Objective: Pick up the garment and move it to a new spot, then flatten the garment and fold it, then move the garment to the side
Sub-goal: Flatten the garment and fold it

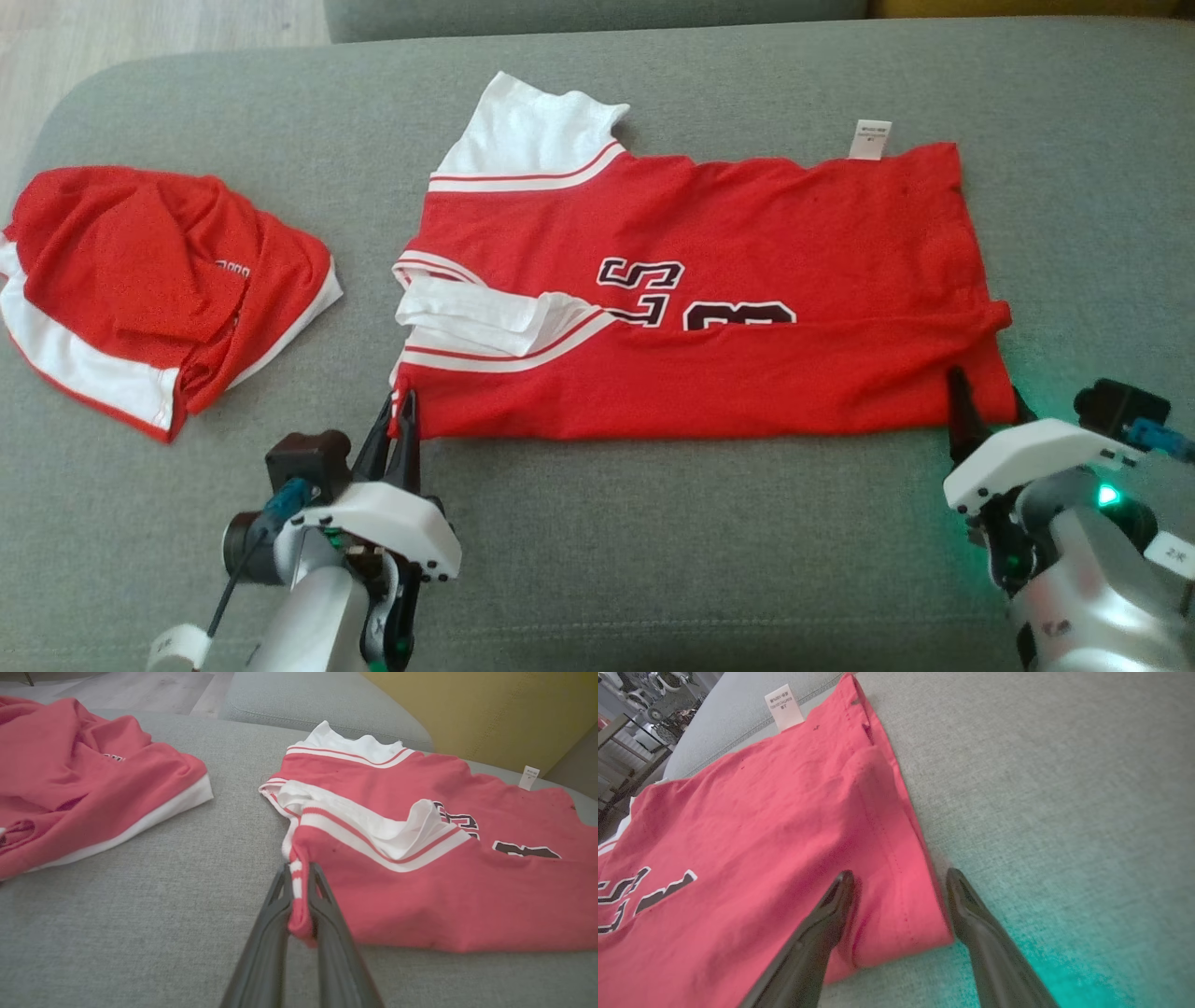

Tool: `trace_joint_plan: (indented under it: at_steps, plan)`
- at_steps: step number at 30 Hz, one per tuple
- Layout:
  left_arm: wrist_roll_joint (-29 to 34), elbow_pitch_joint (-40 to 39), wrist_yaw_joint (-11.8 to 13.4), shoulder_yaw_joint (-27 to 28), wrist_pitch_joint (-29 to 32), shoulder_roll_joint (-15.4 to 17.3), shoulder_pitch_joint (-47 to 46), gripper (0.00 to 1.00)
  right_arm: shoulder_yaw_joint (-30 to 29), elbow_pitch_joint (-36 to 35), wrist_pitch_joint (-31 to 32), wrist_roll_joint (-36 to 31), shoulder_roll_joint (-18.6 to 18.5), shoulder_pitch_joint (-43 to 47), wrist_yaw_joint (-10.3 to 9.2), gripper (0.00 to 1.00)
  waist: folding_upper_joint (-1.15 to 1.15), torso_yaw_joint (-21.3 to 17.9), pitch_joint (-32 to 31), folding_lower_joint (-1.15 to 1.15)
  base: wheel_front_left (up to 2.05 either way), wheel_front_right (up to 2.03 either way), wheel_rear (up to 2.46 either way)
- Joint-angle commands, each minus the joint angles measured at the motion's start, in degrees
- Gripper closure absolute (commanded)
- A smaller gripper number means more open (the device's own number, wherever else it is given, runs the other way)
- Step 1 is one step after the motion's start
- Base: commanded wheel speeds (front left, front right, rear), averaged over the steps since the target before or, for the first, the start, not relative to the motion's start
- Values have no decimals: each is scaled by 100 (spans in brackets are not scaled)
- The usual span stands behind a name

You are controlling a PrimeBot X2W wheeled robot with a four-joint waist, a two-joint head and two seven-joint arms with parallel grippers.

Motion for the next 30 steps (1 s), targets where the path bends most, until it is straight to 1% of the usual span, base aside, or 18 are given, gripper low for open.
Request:
trace_joint_plan:
  at_steps: [1, 2, 7, 12, 15, 20, 22, 26, 30]
  plan:
    - [41, -184, 30, 144, -35, 71, -154, 100, 210, -23, 31, 28, -82, -168, -4, 61, 0, 19, 6, 0, 0, 0, 0]
    - [47, -178, 34, 147, -35, 71, -156, 100, 255, 37, 2, 28, -111, -190, -4, 100, 0, 29, -1, 0, 0, 0, 0]
    - [142, -115, 73, 208, -35, 71, -128, 100, 562, 168, -122, 93, -248, -243, -4, 100, 0, 11, -128, 0, 0, 0, 0]
    - [187, 42, 11, 271, -35, 106, 7, 100, 962, 149, -26, 187, -496, -174, -4, 100, 0, -53, -374, 0, 0, 0, 0]
    - [189, 180, -53, 285, -35, 147, 105, 100, 1201, 71, 208, 311, -693, -73, -4, 100, 0, -97, -539, 0, 0, 0, 0]
    - [143, 450, -192, 256, -28, 242, 308, 100, 1589, -179, 875, 625, -1068, 185, -4, 100, 0, -180, -790, 0, 0, 0, 0]
    - [35, 535, -280, 275, 58, 255, 410, 100, 1662, -304, 1132, 770, -1206, 313, -4, 100, 0, -216, -857, 0, 0, 0, 0]
    - [11, 584, -423, 178, 263, 355, 561, 100, 1747, -625, 1535, 1001, -1423, 624, -4, 100, 0, -247, -935, 0, 0, 0, 0]
    - [3, 529, -408, 140, 333, 397, 668, 100, 1725, -1004, 1714, 1127, -1518, 967, -4, 100, 0, -267, -968, 0, 0, 0, 0]
